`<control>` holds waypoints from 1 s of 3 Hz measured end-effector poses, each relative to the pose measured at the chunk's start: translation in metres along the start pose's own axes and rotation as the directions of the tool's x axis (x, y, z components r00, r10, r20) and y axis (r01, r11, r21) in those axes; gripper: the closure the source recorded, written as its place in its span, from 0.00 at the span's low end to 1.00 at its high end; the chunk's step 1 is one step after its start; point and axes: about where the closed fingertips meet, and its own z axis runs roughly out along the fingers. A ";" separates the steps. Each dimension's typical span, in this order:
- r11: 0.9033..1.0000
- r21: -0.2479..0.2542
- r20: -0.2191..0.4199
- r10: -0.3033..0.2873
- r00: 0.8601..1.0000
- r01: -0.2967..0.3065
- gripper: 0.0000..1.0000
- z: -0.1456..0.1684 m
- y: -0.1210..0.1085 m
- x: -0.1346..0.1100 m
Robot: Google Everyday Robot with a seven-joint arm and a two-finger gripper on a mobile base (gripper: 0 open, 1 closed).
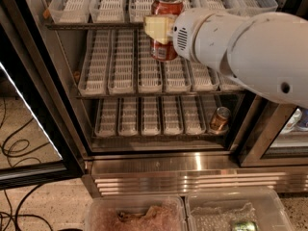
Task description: Pick coke can from top shelf of fridge
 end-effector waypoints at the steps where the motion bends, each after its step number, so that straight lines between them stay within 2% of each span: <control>1: 1.000 0.002 -0.017 0.023 1.000 -0.023 1.00 -0.007 0.000 0.008; 3: 0.997 -0.012 -0.041 0.075 0.996 -0.076 1.00 -0.012 0.007 0.018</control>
Offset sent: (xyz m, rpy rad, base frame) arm -0.0238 -0.0200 -0.0328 0.0444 0.0837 -0.0156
